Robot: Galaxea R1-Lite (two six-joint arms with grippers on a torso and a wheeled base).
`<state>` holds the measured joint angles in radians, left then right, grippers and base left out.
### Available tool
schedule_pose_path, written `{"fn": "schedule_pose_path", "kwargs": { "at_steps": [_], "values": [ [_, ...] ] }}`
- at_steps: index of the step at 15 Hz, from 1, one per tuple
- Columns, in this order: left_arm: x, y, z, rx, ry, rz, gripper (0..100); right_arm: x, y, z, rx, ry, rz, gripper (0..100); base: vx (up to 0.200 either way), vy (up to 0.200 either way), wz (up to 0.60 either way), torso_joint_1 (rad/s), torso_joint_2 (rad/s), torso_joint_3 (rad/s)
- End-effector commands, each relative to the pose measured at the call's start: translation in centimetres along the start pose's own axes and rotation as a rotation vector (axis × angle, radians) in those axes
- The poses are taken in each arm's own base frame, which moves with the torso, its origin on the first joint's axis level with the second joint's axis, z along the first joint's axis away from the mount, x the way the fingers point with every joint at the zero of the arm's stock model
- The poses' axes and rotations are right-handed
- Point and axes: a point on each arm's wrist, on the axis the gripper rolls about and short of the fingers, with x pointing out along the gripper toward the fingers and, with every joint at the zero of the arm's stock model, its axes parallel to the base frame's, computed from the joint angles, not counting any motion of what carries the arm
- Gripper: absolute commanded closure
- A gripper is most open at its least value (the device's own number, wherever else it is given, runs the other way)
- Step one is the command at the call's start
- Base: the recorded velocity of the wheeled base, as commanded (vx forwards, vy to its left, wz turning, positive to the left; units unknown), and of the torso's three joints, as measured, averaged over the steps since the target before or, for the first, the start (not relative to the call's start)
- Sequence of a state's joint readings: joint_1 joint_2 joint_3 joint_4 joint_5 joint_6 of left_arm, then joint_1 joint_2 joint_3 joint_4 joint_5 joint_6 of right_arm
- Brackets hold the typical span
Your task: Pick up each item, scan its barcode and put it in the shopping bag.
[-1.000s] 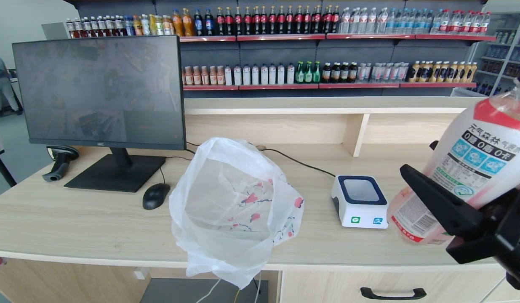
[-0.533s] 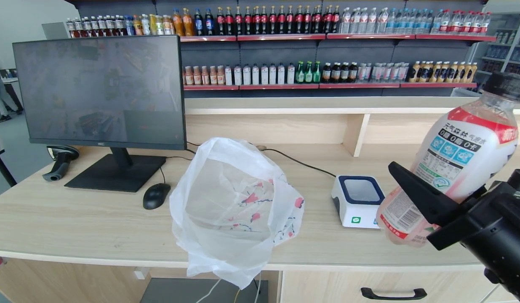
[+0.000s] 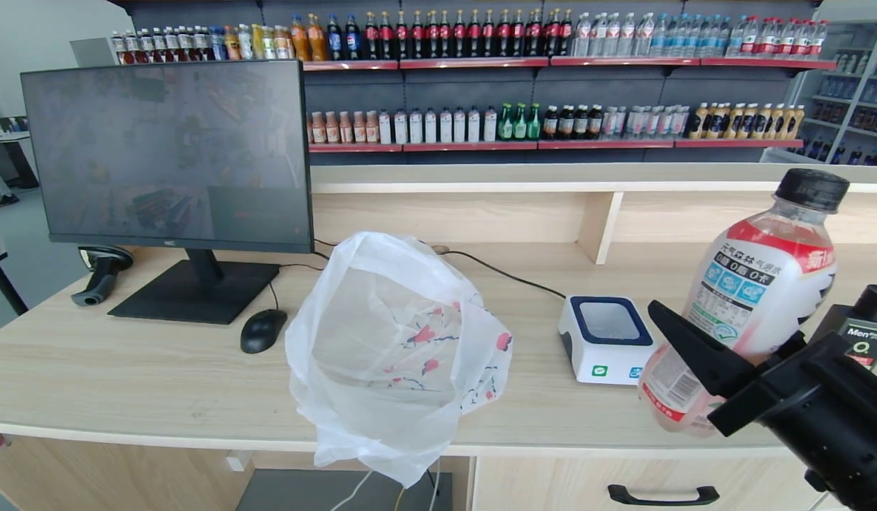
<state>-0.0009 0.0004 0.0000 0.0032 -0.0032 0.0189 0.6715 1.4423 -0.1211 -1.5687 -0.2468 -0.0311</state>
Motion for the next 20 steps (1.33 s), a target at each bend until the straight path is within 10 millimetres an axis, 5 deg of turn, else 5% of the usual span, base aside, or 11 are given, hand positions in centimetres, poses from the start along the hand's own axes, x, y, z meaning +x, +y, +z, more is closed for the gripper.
{"fn": "schedule_pose_path", "kwargs": {
  "at_steps": [1,3,11,20],
  "values": [
    [0.0,0.0,0.0,-0.001,-0.001,0.001,0,2.6,0.6,-0.6,-0.004,0.008,-0.004,100,0.000,0.000,0.00,0.000,0.00,0.000],
    [0.0,0.0,0.0,-0.002,0.001,0.001,0,3.2,0.7,-0.2,0.000,-0.014,-0.017,100,0.000,0.000,0.00,0.000,0.00,0.000],
    [0.0,0.0,0.0,-0.008,-0.001,0.001,0,0.5,-0.1,1.2,0.040,-0.061,-0.054,100,-0.075,0.000,0.00,0.003,0.00,0.000],
    [0.0,0.0,0.0,-0.024,-0.002,0.004,0,0.5,-0.3,0.5,0.030,-0.028,-0.061,100,0.000,0.200,0.00,0.006,0.00,0.002]
  ]
}}
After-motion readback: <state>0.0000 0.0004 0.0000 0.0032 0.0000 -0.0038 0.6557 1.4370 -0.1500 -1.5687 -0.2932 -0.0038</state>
